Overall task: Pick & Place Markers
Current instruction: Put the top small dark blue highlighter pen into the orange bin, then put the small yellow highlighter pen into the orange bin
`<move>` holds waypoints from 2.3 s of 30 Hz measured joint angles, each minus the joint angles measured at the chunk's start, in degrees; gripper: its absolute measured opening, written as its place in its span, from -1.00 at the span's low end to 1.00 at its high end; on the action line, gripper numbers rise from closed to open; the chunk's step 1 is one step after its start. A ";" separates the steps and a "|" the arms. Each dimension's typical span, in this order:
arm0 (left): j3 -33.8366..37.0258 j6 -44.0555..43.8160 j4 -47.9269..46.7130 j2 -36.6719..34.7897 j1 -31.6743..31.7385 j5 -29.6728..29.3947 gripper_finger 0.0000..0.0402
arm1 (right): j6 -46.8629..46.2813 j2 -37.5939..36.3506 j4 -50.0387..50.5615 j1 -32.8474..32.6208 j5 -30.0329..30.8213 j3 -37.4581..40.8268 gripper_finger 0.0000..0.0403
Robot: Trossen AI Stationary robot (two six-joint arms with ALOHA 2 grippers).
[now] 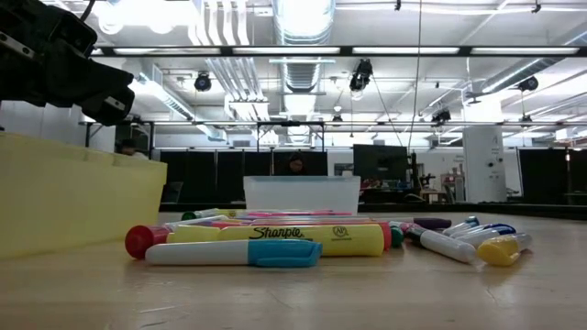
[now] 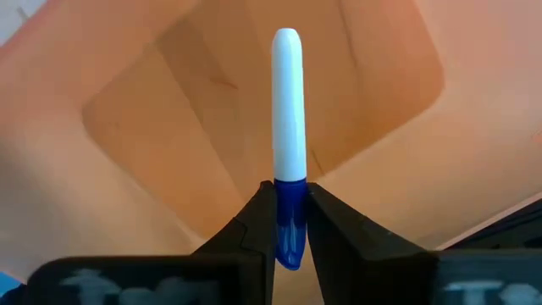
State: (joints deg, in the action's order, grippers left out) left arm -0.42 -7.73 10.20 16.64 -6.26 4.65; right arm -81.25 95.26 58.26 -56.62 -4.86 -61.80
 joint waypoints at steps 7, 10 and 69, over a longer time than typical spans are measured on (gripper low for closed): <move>0.00 0.00 0.00 0.00 -0.01 0.01 -1.00 | -1.13 0.00 0.06 0.00 0.09 0.00 -0.53; -0.01 0.00 0.01 0.00 0.00 0.02 -1.00 | -2.08 0.00 0.22 0.00 0.11 0.00 -0.41; 0.01 0.00 0.02 0.00 0.00 -0.01 -1.00 | 65.44 -4.02 -28.63 20.76 27.11 -1.83 -0.41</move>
State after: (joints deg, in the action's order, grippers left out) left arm -0.41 -7.73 10.22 16.65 -6.26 4.64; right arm -15.81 91.24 29.62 -35.86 22.25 -63.63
